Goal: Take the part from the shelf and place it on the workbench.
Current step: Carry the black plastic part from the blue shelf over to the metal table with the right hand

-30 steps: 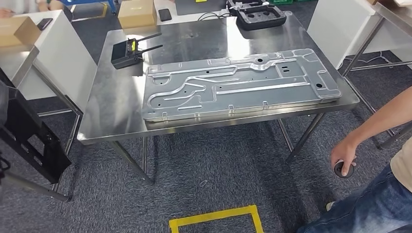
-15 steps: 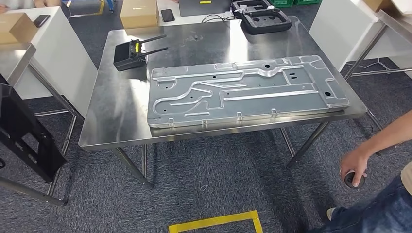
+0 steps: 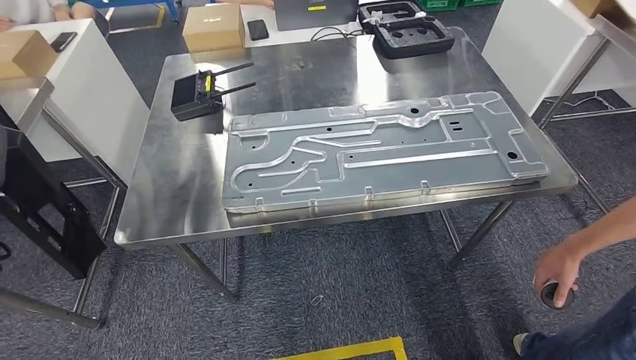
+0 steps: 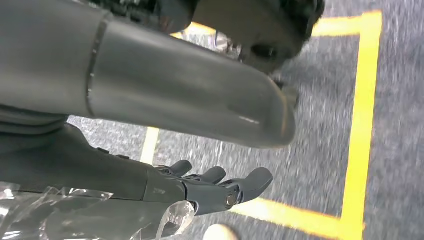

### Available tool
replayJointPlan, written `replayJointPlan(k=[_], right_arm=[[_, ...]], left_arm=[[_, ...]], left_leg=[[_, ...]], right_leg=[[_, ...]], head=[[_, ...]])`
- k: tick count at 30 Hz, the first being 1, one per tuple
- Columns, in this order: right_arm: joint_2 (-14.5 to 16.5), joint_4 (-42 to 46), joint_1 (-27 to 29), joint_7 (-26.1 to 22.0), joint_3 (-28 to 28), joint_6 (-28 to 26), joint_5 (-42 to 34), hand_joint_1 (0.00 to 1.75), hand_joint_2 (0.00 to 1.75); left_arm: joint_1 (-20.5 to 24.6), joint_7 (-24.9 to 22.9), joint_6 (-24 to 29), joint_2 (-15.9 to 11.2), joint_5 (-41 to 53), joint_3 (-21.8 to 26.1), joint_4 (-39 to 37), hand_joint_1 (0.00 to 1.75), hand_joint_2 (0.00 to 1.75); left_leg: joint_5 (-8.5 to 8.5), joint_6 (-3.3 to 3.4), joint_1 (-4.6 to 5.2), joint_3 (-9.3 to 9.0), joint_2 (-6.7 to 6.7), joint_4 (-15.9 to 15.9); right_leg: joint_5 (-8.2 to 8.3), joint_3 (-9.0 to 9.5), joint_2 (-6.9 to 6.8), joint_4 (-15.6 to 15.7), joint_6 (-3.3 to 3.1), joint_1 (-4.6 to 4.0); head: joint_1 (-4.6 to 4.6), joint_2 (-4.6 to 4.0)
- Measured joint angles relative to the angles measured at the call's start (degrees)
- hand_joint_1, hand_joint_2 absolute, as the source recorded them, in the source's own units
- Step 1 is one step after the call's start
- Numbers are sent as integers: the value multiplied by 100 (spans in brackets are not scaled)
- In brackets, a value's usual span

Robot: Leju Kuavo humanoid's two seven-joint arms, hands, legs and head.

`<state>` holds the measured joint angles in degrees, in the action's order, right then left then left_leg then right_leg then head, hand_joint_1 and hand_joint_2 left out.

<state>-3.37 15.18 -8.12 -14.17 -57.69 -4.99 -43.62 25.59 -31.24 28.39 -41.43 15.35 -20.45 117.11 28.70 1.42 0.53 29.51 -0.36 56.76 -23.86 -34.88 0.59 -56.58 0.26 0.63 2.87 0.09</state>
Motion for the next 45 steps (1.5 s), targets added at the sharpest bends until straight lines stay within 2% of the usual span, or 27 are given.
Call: replayJointPlan(k=[1,3,4,5,6,8,10,12,15,16,18,20,21,22,24,25,26,30,32,34,35,36,37,39,40,43,45], right_arm=[[4,1,1,1,1,-1,4,0,0],[1,1,6,3,1,-2,9,0,0],[2,1,8,3,1,-2,15,0,0],[2,1,10,4,1,-2,20,0,0],[3,1,11,4,1,-3,26,0,0],[5,1,13,5,1,-3,34,0,0],[5,-1,7,8,1,-3,36,0,0],[4,-2,-4,13,1,-5,37,0,0],[3,-2,-22,15,1,-14,38,0,0],[3,-2,-25,16,1,-19,38,0,0],[3,-2,-22,16,0,-27,38,0,0],[3,-2,-19,17,-2,-27,39,0,0],[3,-2,-17,17,-3,-27,40,0,0],[2,-2,-17,17,-3,-27,40,0,0],[-3,-2,-17,17,-3,-27,40,0,0],[-5,-2,-23,16,-3,-27,40,0,0],[-6,-2,-32,15,-2,-26,40,0,0],[-1,-1,-62,4,0,-24,39,0,0],[1,1,-64,-1,1,-22,38,0,0],[0,0,-61,-1,1,-20,38,0,0],[0,0,-59,-1,1,-18,38,0,0],[1,0,-57,-1,1,-14,38,0,0],[2,0,-56,-1,1,-9,38,0,0],[8,1,-54,-2,1,-1,37,0,0],[13,0,-57,-3,1,0,36,0,0],[22,-2,-71,-5,2,1,38,0,0],[25,-2,-77,-5,2,1,41,0,0]], left_arm=[[-6,4,6,-11,1,15,4,175,175],[-34,10,15,-22,2,40,5,175,175],[-63,11,18,-23,1,48,5,175,175],[-89,11,18,-23,-1,52,5,175,175],[-107,11,18,-23,-2,60,7,175,175],[-113,11,17,-26,-1,90,14,175,175],[-110,13,19,-37,-1,115,27,175,175],[-114,13,20,-50,-4,120,37,175,175],[-118,40,14,-56,-44,133,62,175,175],[-113,75,0,-56,-91,137,76,175,175],[-104,164,-57,-50,-196,119,95,175,175],[-100,215,-133,-29,-224,74,114,175,175],[-89,226,-163,-14,-213,46,128,175,175],[-72,231,-185,1,-197,20,143,175,175],[-25,234,-209,23,-175,-27,162,175,175],[2,234,-222,32,-173,-41,167,175,175],[30,234,-234,40,-175,-53,172,175,175],[121,238,-254,64,-185,-90,183,175,175],[144,240,-254,64,-194,-97,184,175,175],[144,241,-253,68,-208,-122,184,175,175],[135,240,-253,73,-214,-143,184,175,175],[130,240,-254,79,-219,-163,184,175,175],[130,240,-254,85,-221,-178,184,175,175],[146,241,-257,92,-223,-189,183,175,175],[163,240,-263,95,-224,-193,183,175,175],[224,193,-308,107,-191,-209,178,175,175],[266,59,-375,114,-64,-235,155,175,175]], left_leg=[[127,-48,-20,140,3,285],[403,-130,-66,602,6,1097],[459,-158,-89,824,6,1415],[398,-177,-110,954,7,1530],[222,-190,-126,970,7,1411],[-311,-196,-143,726,14,651],[-573,-152,-108,469,20,32],[-531,-76,-65,392,15,-106],[-508,39,-89,307,6,-185],[-500,77,-100,263,8,-212],[-454,143,-91,200,17,-226],[-400,173,-74,143,19,-224],[-366,174,-69,103,16,-223],[-327,165,-68,52,12,-222],[-233,123,-59,-50,4,-216],[-189,95,-47,-82,2,-210],[-156,69,-35,-98,1,-209],[-27,-22,-47,-85,10,-121],[222,-95,-73,215,13,457],[476,-149,-90,723,14,1294],[480,-155,-94,907,14,1528],[363,-150,-95,987,14,1539],[133,-132,-92,945,13,1303],[-389,-57,-67,657,16,483],[-534,-13,-40,522,17,137],[-543,81,21,386,10,-163],[-551,121,-15,311,9,-240]], right_leg=[[-18,24,1,6,-21,16],[-68,62,5,5,-47,18],[-98,90,10,4,-45,20],[-133,131,15,4,-39,22],[-171,187,20,4,-28,26],[-255,315,25,11,8,36],[-318,396,29,25,63,29],[-347,425,28,52,123,18],[-445,413,1,-56,203,17],[-550,305,-6,-292,215,14],[-834,-127,-12,-1069,221,12],[-909,-544,-12,-1641,224,11],[-781,-612,-12,-1623,220,12],[-552,-554,-13,-1365,213,12],[-87,-242,-15,-558,192,10],[21,-112,-15,-258,175,6],[49,-36,-14,-90,156,0],[-40,18,3,-12,48,10],[-71,49,7,-6,5,27],[-113,81,16,-7,-16,25],[-139,108,22,-8,-17,24],[-169,149,30,-8,-13,22],[-204,206,36,-7,-7,20],[-277,329,44,7,13,14],[-304,365,47,18,29,11],[-332,391,44,68,107,15],[-384,408,30,32,166,3]], head=[[7,0],[15,0],[15,0],[16,0],[16,0],[17,0],[20,0],[19,1],[12,1],[8,0],[-3,0],[-8,0],[-8,0],[-8,0],[-9,0],[-8,1],[-7,1],[1,0],[10,0],[15,0],[16,0],[16,0],[16,0],[15,0],[16,0],[17,0],[13,1]])
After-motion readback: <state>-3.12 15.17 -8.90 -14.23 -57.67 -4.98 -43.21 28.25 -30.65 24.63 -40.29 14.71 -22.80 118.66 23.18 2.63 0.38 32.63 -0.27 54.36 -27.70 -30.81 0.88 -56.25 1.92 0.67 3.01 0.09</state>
